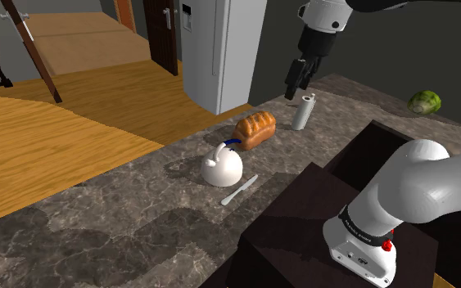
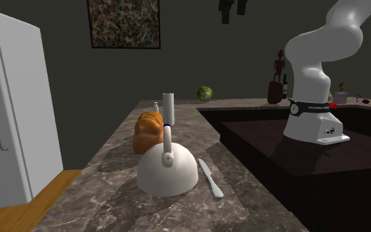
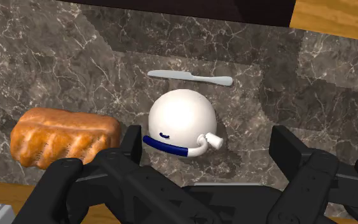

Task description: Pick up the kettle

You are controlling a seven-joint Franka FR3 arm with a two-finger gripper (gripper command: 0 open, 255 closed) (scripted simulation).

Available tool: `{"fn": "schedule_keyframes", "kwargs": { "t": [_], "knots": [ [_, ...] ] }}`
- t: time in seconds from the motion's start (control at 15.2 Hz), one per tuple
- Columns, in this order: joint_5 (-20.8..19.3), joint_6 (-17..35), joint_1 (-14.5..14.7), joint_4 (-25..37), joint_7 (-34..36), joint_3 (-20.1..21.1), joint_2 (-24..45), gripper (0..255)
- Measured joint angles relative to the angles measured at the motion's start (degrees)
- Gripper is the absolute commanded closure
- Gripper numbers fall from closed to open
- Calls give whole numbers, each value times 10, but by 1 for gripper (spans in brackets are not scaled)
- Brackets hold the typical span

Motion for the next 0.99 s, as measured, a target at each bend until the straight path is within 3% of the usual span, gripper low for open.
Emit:
{"fn": "schedule_keyframes", "kwargs": {
  "t": [0.26, 0.99],
  "knots": [
    [-5, 47, 13, -28, -53, -18, 15, 0],
    [5, 283, 87, -69, -357, -114, 192, 0]
  ]
}}
